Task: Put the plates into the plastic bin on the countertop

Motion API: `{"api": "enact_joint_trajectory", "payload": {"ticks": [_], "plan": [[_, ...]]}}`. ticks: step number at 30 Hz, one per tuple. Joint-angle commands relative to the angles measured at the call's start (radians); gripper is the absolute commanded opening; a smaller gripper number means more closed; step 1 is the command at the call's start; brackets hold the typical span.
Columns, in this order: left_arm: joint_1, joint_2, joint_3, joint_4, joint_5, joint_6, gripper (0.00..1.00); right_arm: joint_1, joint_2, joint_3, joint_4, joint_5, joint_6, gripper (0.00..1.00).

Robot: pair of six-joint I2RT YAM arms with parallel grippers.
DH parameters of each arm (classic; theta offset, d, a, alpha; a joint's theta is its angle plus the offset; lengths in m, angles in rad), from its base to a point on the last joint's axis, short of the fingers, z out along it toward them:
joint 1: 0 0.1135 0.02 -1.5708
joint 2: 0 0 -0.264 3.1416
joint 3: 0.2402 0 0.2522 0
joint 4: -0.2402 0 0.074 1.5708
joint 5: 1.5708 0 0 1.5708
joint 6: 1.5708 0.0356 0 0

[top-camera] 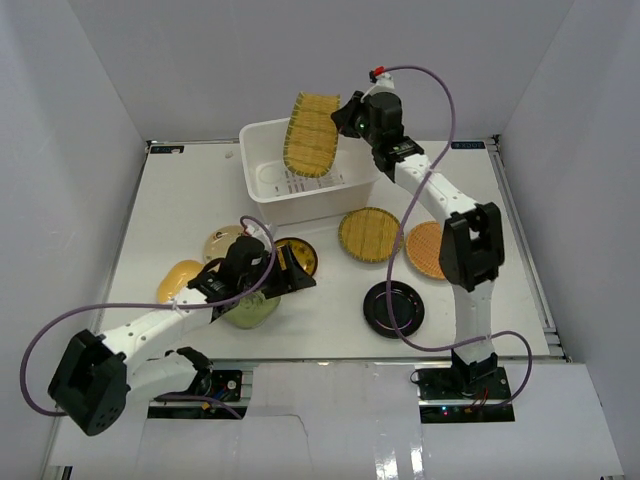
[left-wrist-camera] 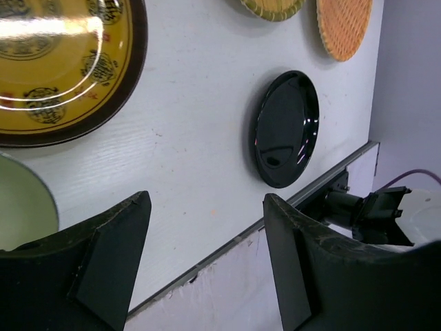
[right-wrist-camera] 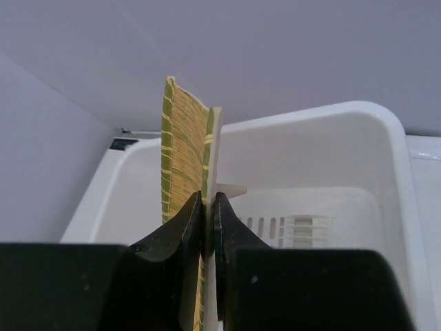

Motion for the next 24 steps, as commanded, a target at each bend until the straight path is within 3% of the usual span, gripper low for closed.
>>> {"api": "enact_joint_trajectory", "payload": {"ticks": [1, 5, 10, 11, 14, 24], "plan": [[-0.07, 0.096, 0.067, 0.12, -0.05, 0.014, 0.77, 0.003, 0.119, 0.176, 0.001, 0.008, -0.009, 0.08], [-0.117, 0.22, 0.129, 0.169, -0.096, 0.031, 0.77, 0.009, 0.24, 0.329, -0.067, -0.036, -0.025, 0.08], [-0.156, 0.351, 0.208, 0.247, -0.136, 0.045, 0.78, 0.013, 0.225, 0.225, -0.055, -0.022, -0.036, 0.1], [-0.16, 0.387, 0.219, 0.253, -0.145, 0.046, 0.78, 0.016, 0.221, 0.213, -0.061, -0.015, -0.047, 0.21], [-0.171, 0.447, 0.252, 0.284, -0.165, 0.054, 0.78, 0.026, 0.195, 0.184, -0.091, -0.006, -0.071, 0.42], [-0.177, 0.63, 0.363, 0.356, -0.265, 0.075, 0.78, 0.05, -0.031, -0.028, -0.124, 0.091, -0.122, 0.6]]}}
